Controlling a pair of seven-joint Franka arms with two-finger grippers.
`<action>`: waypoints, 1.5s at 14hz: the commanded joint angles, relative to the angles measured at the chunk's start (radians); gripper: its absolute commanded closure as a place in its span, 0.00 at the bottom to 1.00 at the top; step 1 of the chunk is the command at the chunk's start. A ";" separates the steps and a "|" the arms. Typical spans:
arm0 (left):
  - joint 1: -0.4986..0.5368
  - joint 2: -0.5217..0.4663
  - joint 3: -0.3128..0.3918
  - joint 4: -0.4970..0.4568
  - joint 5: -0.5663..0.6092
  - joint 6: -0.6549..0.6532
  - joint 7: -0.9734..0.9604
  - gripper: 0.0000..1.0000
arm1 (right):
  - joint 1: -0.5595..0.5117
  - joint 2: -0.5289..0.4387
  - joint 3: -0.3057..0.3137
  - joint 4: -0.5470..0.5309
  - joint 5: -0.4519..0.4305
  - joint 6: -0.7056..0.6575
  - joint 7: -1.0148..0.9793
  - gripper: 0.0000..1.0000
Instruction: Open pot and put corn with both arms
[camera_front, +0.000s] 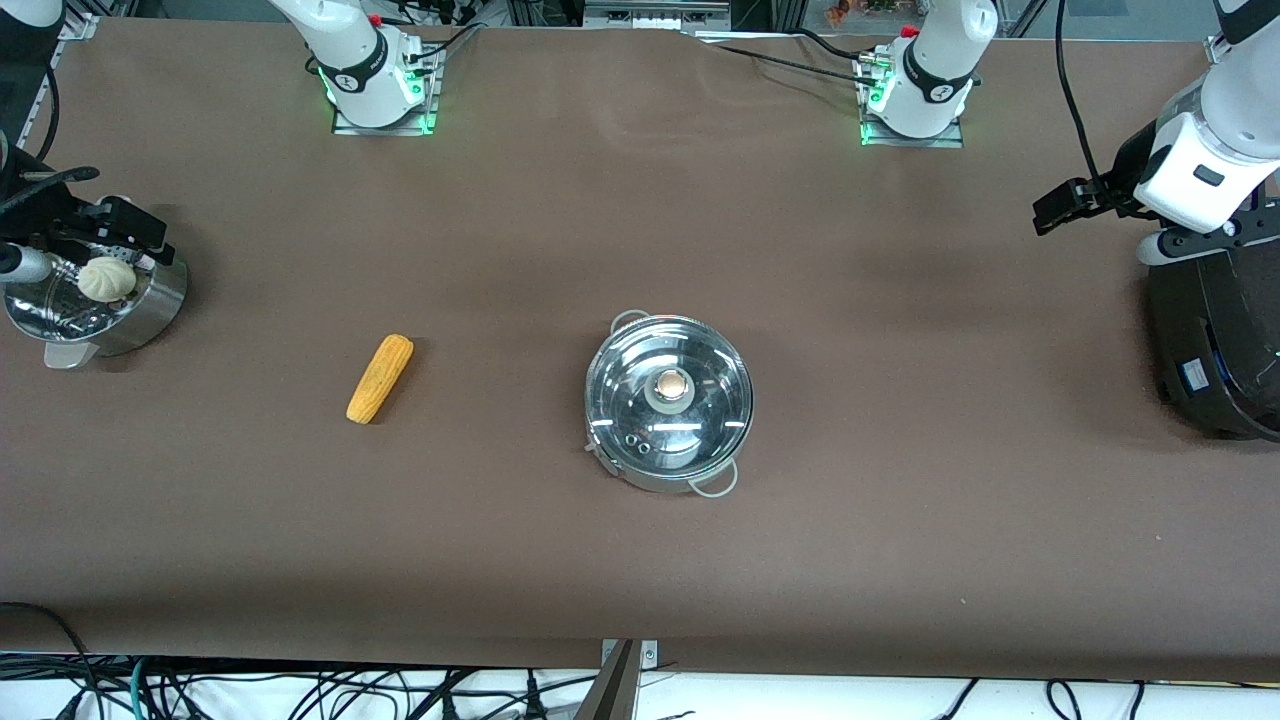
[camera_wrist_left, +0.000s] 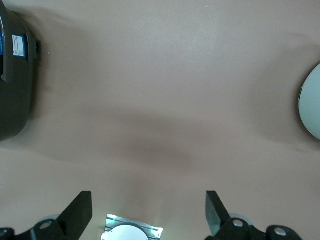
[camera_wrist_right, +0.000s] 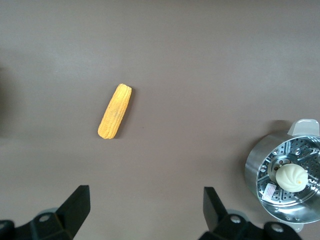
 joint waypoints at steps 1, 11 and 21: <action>0.009 -0.008 -0.005 0.001 -0.025 -0.003 0.017 0.00 | -0.005 0.013 0.009 0.029 -0.011 -0.023 -0.003 0.00; -0.060 0.338 -0.150 0.332 -0.103 0.010 -0.247 0.00 | 0.025 0.054 0.014 0.023 -0.056 -0.056 0.072 0.00; -0.442 0.786 -0.116 0.721 -0.089 0.200 -0.764 0.00 | 0.252 0.201 0.015 0.027 -0.023 0.090 0.753 0.00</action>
